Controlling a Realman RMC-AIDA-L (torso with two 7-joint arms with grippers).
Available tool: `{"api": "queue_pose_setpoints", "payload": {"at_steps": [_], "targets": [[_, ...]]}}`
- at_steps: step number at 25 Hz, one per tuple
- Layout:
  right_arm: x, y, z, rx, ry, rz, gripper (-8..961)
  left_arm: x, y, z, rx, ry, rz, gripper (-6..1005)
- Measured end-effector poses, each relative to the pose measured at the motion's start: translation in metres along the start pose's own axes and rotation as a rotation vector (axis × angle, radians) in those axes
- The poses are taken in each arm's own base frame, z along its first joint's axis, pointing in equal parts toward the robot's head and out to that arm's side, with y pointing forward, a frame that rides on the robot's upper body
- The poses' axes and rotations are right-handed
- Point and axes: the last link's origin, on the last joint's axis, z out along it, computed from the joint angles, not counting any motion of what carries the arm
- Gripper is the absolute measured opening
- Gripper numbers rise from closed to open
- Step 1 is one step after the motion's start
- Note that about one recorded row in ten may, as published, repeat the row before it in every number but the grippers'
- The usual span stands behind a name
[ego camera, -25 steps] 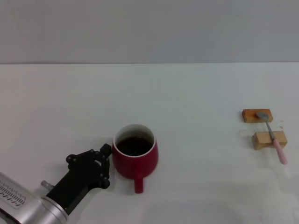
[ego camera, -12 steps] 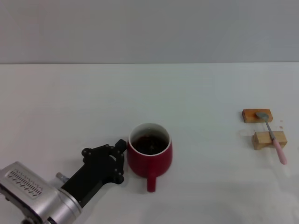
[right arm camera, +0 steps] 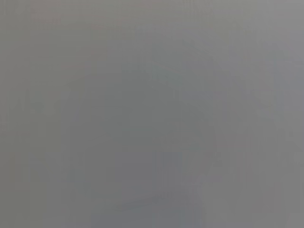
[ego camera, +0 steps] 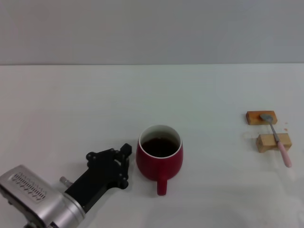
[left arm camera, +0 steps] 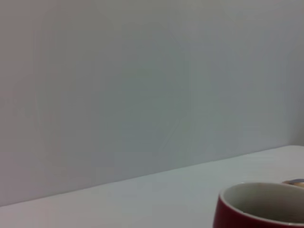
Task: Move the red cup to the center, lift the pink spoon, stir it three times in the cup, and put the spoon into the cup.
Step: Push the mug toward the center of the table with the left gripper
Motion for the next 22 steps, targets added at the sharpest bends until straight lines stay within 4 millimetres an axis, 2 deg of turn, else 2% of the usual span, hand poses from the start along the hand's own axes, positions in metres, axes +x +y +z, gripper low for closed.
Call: {"api": "queue_pose_setpoints", "payload": {"at_steps": [7, 13, 22], "targets": [[0.001, 0.000, 0.000, 0.001, 0.004, 0.002, 734, -0.005, 0.009, -0.011, -0.003, -0.003, -0.029, -1], [0.001, 0.000, 0.002, -0.004, 0.003, 0.002, 734, -0.004, 0.018, -0.010, -0.034, -0.001, -0.041, -1], [0.000, 0.001, 0.002, -0.012, -0.001, 0.005, 734, -0.001, 0.019, -0.005, -0.045, 0.006, -0.038, -1]]}}
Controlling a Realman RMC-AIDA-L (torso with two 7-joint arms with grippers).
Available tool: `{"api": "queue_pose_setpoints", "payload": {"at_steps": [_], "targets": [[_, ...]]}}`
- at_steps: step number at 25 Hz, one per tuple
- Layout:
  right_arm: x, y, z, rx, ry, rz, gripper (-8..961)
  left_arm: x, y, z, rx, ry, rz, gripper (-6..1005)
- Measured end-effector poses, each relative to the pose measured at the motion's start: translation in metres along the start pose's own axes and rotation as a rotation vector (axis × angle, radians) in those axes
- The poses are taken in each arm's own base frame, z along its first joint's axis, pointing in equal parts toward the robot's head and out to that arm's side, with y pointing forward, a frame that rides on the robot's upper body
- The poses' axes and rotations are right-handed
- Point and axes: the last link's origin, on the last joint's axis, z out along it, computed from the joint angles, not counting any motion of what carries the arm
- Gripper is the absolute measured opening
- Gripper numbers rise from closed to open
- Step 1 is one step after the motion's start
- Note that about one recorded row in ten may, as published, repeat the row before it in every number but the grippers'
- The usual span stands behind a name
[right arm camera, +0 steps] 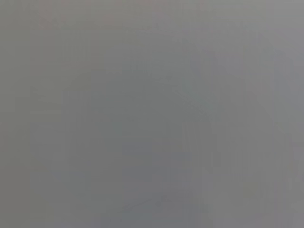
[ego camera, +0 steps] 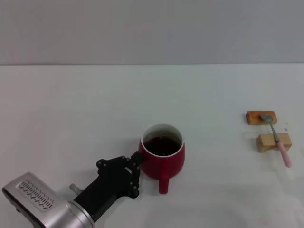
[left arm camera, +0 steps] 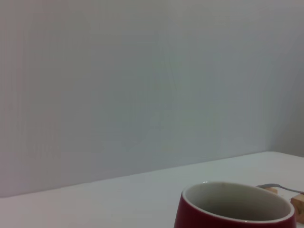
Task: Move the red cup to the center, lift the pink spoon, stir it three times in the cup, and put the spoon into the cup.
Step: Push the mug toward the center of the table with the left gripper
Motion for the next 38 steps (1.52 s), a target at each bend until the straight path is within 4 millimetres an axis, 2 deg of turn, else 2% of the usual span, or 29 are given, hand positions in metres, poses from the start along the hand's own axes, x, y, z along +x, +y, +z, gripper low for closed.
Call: {"api": "queue_pose_setpoints", "payload": {"at_steps": [12, 20, 22, 25, 26, 30, 38], "targets": [[-0.002, 0.000, -0.003, -0.004, -0.004, 0.016, 734, 0.006, 0.000, 0.012, -0.035, 0.011, 0.024, -1], [-0.002, -0.001, -0.006, 0.008, 0.002, 0.011, 734, 0.003, -0.005, 0.005, 0.008, 0.009, 0.042, -1], [-0.001, -0.002, -0.007, 0.017, 0.011, 0.010, 734, 0.000, -0.017, -0.009, 0.104, 0.012, 0.051, -1], [0.000, -0.003, -0.011, 0.032, 0.022, 0.006, 734, -0.001, -0.025, -0.018, 0.160, 0.024, 0.045, -1], [-0.001, -0.005, -0.015, 0.049, 0.026, 0.001, 734, -0.002, -0.032, -0.028, 0.216, 0.033, 0.038, -1], [-0.002, -0.007, -0.020, 0.073, 0.030, -0.013, 734, -0.003, -0.043, -0.044, 0.299, 0.052, 0.025, -1], [-0.001, -0.009, -0.028, 0.095, 0.056, -0.025, 734, -0.006, -0.052, -0.058, 0.350, 0.053, 0.033, -1]]}}
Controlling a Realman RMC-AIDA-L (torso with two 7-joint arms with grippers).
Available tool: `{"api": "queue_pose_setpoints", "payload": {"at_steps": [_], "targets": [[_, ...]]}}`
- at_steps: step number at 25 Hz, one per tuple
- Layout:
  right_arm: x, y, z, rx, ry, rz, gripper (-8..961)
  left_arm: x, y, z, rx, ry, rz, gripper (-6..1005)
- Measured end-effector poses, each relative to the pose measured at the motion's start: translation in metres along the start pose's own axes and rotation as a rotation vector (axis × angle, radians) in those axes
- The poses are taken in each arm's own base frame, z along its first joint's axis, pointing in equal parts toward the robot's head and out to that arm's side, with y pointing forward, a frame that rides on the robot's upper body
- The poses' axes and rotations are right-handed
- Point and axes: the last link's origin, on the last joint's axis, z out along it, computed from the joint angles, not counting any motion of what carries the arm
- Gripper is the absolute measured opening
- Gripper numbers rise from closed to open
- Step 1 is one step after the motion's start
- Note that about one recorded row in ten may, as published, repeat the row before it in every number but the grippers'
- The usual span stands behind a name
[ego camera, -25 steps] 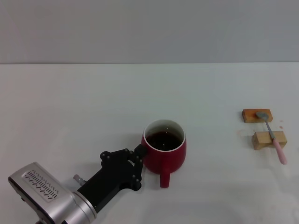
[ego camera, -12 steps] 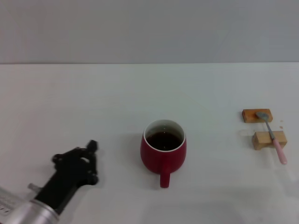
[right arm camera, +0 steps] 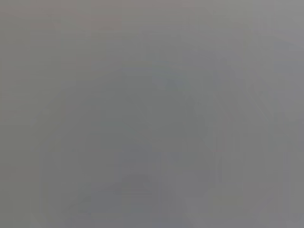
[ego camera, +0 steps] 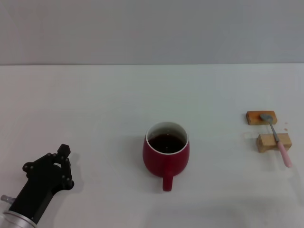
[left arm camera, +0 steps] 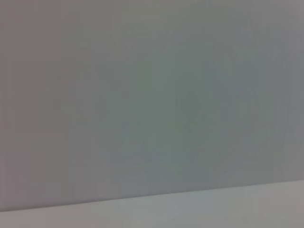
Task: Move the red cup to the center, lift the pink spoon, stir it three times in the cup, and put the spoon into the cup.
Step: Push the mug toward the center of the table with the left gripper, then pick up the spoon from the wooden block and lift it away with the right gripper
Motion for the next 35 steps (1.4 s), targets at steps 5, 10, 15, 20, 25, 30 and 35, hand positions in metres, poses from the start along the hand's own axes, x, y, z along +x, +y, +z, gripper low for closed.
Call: {"api": "queue_pose_setpoints", "payload": {"at_steps": [5, 10, 15, 20, 25, 30, 35], "targets": [[0.004, -0.007, -0.005, 0.064, 0.039, -0.011, 734, -0.002, -0.004, -0.003, 0.011, -0.009, 0.007, -1], [0.011, -0.024, -0.011, 0.230, 0.083, -0.023, 733, -0.003, -0.005, -0.003, 0.012, -0.014, 0.010, -1], [0.027, -0.030, -0.005, 0.277, 0.177, -0.012, 733, -0.003, -0.005, -0.002, 0.010, -0.014, 0.012, -1], [0.037, -0.026, 0.005, 0.249, 0.219, 0.003, 733, -0.002, -0.005, -0.001, 0.009, -0.013, 0.012, -1], [0.043, -0.024, 0.011, 0.238, 0.249, 0.010, 733, -0.002, -0.005, -0.001, 0.008, -0.011, 0.012, -1], [0.050, -0.019, 0.015, 0.211, 0.287, 0.022, 733, -0.001, -0.005, 0.001, 0.005, -0.007, 0.014, -1], [0.055, -0.015, 0.018, 0.190, 0.312, 0.031, 733, 0.000, -0.003, 0.004, -0.004, -0.002, 0.016, -1]]}}
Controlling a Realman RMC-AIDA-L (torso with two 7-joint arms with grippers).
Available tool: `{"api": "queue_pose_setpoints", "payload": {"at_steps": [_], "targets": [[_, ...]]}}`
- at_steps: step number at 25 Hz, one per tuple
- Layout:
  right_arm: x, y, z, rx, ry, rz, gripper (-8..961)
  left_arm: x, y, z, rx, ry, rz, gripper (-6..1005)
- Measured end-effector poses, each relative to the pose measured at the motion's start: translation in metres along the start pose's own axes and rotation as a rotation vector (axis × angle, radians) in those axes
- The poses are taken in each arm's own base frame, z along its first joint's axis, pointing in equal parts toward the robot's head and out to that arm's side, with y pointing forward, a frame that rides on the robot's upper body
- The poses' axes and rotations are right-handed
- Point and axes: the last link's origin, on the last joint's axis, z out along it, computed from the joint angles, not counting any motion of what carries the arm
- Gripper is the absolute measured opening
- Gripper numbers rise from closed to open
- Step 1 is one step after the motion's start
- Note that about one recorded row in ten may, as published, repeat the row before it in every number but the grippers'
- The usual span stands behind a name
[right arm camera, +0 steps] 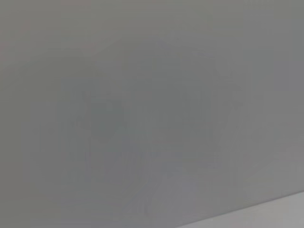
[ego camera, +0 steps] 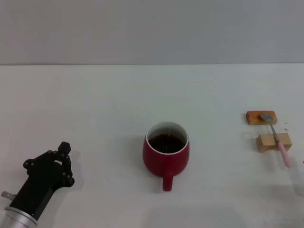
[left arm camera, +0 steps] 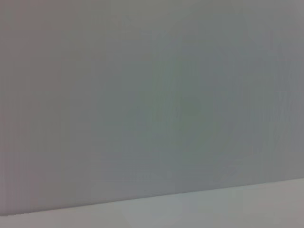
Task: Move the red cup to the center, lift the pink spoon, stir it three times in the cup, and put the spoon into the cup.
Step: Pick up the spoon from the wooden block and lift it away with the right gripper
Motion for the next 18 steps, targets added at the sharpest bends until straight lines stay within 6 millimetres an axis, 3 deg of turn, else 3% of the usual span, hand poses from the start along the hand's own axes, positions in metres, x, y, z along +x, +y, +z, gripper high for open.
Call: {"api": "queue_pose_setpoints", "payload": {"at_steps": [18], "targets": [[0.013, 0.007, 0.015, -0.034, 0.094, 0.003, 733, 0.001, 0.001, 0.002, -0.009, 0.000, 0.000, -1]]}}
